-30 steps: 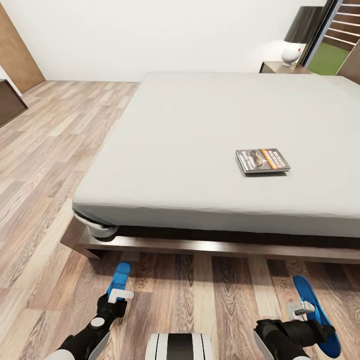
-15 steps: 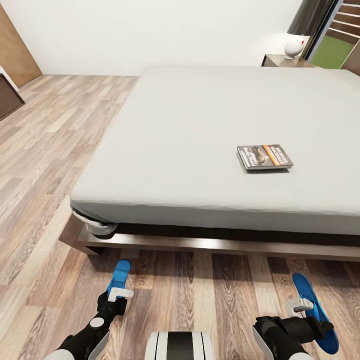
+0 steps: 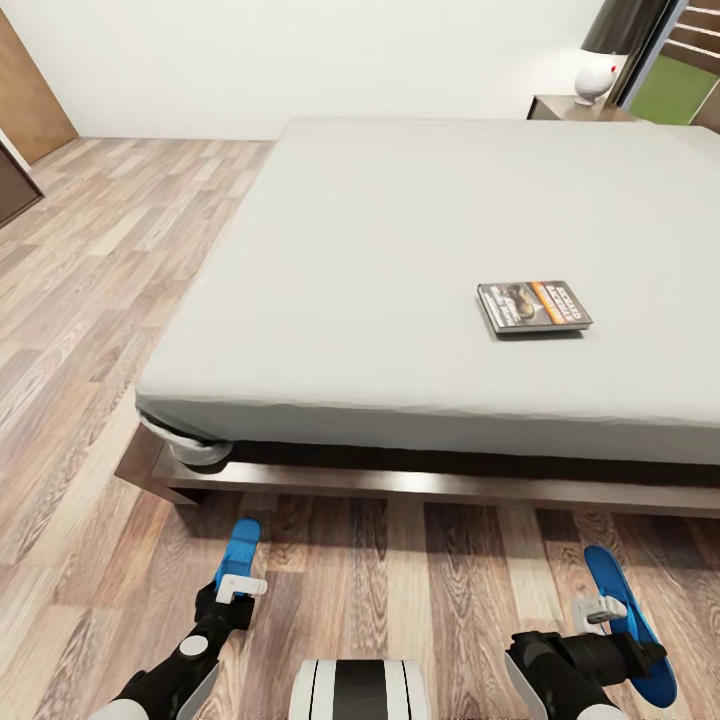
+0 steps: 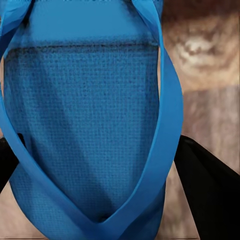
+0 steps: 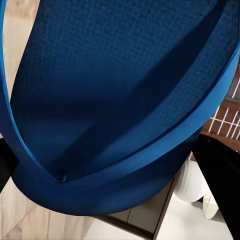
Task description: In the bedroom, move the book from the bed onto either nightstand, and place the two sandals side by side next to the bed.
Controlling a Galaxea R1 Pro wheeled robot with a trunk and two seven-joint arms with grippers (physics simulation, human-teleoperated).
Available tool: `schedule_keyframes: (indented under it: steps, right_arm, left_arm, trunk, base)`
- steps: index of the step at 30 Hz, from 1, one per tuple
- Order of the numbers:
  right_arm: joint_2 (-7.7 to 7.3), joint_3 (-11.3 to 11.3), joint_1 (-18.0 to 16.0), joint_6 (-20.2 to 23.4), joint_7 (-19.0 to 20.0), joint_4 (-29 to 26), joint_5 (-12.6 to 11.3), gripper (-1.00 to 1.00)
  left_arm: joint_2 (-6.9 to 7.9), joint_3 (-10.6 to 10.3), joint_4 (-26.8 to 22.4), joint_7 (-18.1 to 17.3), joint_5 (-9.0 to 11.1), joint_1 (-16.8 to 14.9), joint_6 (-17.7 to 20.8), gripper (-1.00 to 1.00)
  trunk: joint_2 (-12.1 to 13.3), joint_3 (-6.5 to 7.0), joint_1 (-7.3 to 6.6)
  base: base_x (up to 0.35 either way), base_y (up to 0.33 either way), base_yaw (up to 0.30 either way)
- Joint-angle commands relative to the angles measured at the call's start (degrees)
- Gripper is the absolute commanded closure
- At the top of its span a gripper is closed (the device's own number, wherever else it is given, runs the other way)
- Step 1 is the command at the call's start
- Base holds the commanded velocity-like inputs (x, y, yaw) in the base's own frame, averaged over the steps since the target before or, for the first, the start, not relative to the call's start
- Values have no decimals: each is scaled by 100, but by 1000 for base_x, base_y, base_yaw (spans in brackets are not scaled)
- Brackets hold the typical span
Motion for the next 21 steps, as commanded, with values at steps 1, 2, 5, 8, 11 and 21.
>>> schedule_keyframes:
  steps: [1,2,5,8,11,21]
  right_arm:
    - [-4,30,-6,62,-23,-2,-8,100]
    - [-2,30,-16,64,-23,-2,-8,100]
    - [2,30,-25,77,-25,-2,-9,100]
    - [4,35,-29,125,-24,-2,-8,100]
    - [3,37,-31,148,-23,-2,-8,100]
    - [5,39,-32,169,-25,-2,-8,100]
  left_arm:
    - [4,-49,-1,27,57,-3,-20,100]
    - [5,-49,-2,26,57,-5,-21,100]
    - [6,-49,-6,27,57,-9,-23,100]
    - [6,-49,-10,27,57,-11,-24,100]
    - [6,-48,-12,27,57,-11,-24,100]
    - [6,-45,-94,28,57,-11,-24,100]
  trunk:
    - [-3,-26,1]
    - [-4,-48,4]
    - [-5,-70,6]
    - [-5,-70,6]
    - [-9,-137,14]
    - [-11,-159,17]
  base:
    - [0,0,0]
    - [0,0,0]
    - [0,0,0]
    - [0,0,0]
    - [0,0,0]
    - [0,0,0]
